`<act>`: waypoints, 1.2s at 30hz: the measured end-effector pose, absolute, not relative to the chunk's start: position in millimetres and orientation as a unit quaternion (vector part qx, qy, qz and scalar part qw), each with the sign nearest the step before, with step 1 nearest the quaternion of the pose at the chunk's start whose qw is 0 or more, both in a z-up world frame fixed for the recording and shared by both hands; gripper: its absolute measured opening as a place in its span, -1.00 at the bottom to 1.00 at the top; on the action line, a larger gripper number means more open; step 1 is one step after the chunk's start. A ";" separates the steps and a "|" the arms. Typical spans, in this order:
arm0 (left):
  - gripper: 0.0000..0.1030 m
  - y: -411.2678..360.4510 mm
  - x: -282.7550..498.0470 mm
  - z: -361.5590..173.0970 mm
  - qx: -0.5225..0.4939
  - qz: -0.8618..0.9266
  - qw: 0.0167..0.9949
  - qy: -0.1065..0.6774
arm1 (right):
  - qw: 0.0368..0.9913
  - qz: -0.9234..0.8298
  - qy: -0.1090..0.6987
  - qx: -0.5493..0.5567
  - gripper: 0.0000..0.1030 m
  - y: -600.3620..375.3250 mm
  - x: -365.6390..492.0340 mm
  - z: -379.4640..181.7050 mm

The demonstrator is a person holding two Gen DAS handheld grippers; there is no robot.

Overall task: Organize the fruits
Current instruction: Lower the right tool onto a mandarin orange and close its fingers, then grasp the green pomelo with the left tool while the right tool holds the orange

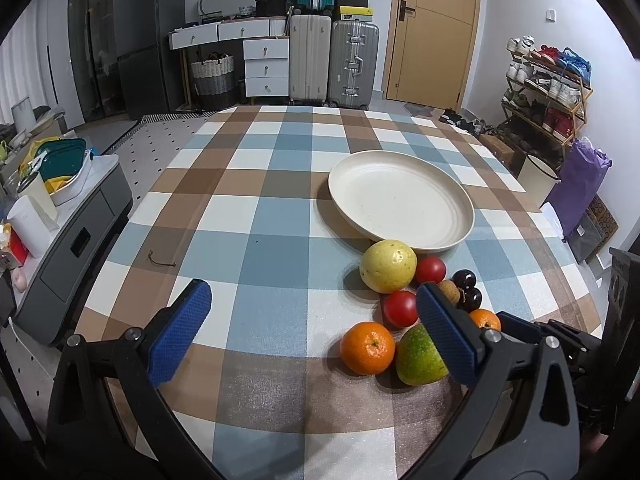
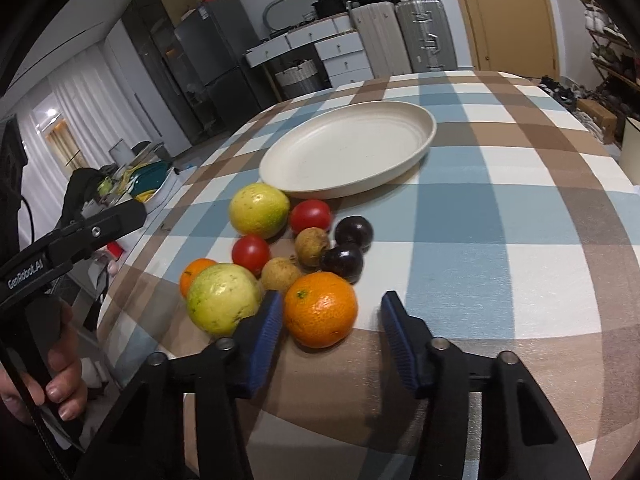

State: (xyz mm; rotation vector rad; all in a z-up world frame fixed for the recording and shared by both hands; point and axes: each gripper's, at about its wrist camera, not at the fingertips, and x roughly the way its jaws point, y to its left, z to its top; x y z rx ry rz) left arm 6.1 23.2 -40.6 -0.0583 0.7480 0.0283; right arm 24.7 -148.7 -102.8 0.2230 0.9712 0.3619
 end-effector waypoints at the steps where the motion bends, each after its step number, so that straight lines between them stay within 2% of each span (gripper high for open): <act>1: 0.98 23.2 6.2 -40.9 -0.029 0.014 0.930 0.365 | 0.862 0.179 0.462 0.104 -0.15 -147.1 24.5 -102.8; 2: 0.98 23.1 6.1 -40.6 -0.028 0.014 0.931 0.365 | 0.861 0.183 0.462 0.104 -0.24 -146.3 24.3 -102.7; 21: 0.97 35.3 -2.2 -60.1 -0.062 -0.061 0.923 0.376 | 0.863 0.202 0.442 0.136 -0.26 -162.1 22.2 -88.6; 36: 0.97 -27.9 -9.9 -69.7 0.016 -0.163 0.904 0.395 | 0.864 0.202 0.439 0.141 -0.26 -167.1 20.0 -84.5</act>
